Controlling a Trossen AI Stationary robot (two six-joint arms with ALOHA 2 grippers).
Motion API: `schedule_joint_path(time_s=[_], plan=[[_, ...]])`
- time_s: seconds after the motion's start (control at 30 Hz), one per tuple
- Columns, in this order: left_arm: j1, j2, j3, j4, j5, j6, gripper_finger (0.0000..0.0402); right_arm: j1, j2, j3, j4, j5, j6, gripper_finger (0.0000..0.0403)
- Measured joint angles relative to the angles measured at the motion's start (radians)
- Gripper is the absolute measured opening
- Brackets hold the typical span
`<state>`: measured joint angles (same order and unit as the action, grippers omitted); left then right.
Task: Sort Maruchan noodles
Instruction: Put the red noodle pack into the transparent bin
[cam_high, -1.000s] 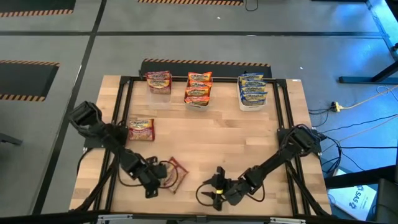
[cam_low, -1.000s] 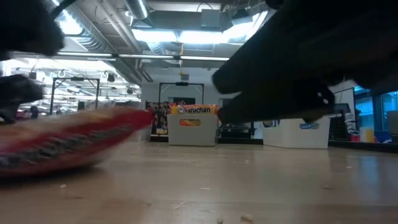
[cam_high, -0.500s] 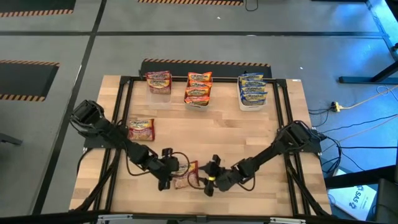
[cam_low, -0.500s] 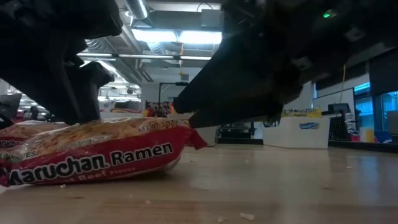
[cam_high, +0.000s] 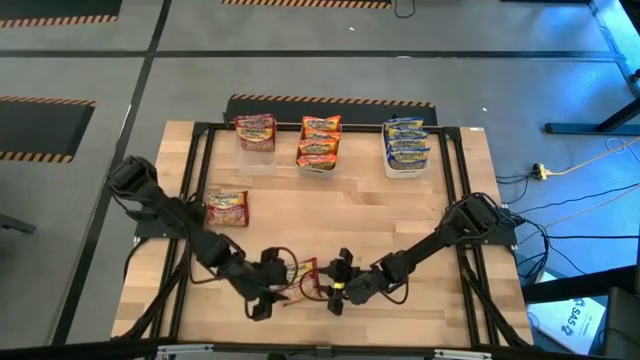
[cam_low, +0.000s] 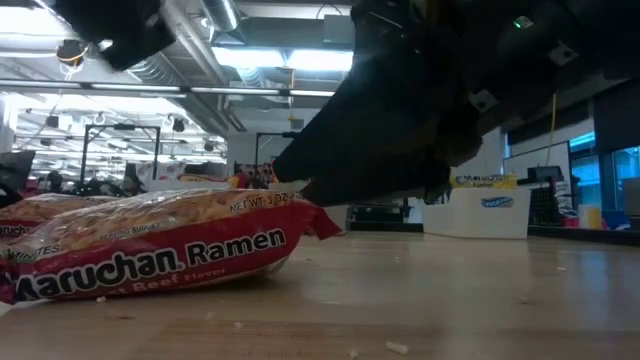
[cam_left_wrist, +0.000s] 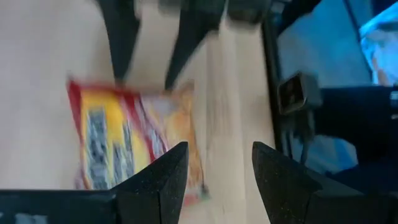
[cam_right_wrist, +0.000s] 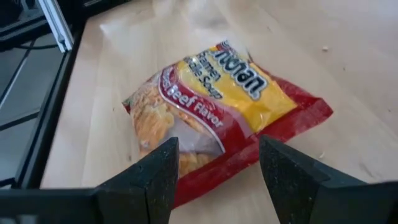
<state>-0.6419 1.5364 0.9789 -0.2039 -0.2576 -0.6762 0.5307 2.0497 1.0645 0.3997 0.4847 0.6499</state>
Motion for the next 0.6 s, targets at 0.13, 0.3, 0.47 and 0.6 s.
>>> schedule_joint_path(time_s=[0.13,0.3,0.47,0.6], plan=[[-0.04,0.032,-0.014,-0.07,0.023,-0.189,0.0173,0.029,0.004,0.0,0.003,0.009,0.004,0.0204],[-0.112,0.068,-0.08,-0.138,-0.006,-0.401,0.0173,0.065,0.02,-0.001,-0.011,0.029,-0.008,0.0204],[-0.093,0.131,-0.14,-0.103,-0.092,-0.469,0.0173,0.064,0.055,0.0,0.046,0.002,-0.001,0.0204],[-0.036,0.159,-0.139,-0.023,-0.118,-0.411,0.0173,0.073,0.083,0.0,0.092,-0.046,0.017,0.0204]])
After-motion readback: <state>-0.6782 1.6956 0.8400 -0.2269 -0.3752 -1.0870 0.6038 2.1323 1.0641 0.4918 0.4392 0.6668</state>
